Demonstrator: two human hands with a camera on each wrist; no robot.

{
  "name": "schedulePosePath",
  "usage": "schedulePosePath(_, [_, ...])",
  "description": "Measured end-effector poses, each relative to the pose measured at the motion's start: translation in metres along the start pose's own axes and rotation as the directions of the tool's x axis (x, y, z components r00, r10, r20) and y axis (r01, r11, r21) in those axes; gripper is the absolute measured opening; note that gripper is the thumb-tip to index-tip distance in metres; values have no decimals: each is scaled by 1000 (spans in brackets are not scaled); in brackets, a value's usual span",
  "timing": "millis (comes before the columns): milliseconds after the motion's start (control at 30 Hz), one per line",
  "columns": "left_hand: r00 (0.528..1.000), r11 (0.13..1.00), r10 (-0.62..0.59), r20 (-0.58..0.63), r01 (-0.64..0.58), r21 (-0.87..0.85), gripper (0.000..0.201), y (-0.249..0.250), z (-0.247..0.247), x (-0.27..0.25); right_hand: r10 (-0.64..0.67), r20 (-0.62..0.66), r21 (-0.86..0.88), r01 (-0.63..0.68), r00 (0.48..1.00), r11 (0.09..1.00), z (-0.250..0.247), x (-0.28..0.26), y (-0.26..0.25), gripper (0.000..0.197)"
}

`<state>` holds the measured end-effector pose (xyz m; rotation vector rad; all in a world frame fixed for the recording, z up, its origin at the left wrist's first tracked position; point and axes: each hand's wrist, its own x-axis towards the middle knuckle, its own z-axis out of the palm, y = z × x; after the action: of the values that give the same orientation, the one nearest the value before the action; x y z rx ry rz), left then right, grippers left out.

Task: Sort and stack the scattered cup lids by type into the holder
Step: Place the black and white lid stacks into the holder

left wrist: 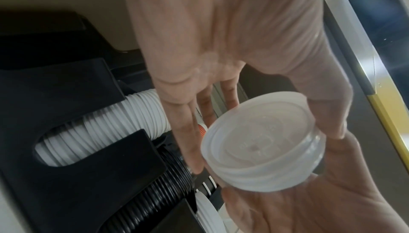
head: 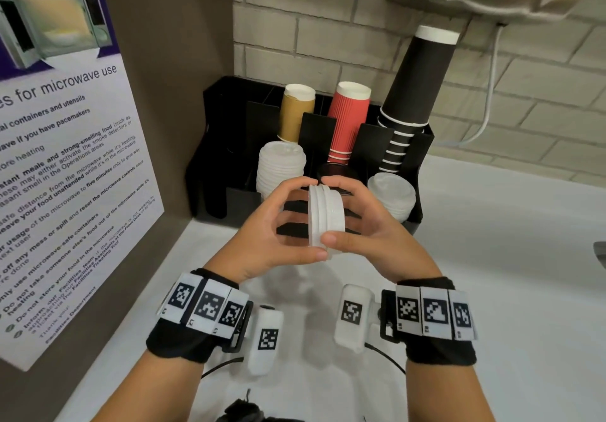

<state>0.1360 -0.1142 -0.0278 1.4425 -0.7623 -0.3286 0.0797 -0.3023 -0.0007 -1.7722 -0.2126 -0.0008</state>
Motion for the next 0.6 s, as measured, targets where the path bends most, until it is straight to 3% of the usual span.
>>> schedulePosePath(367, [1000, 1000, 4, -26, -5, -25, 92, 0, 5, 0, -21, -57, 2, 21, 998, 1000, 4, -3, 0, 70])
schedulePosePath(600, [997, 1000, 6, -72, -6, 1, 93, -2, 7, 1, -70, -115, -112, 57, 991, 992, 9, -1, -3, 66])
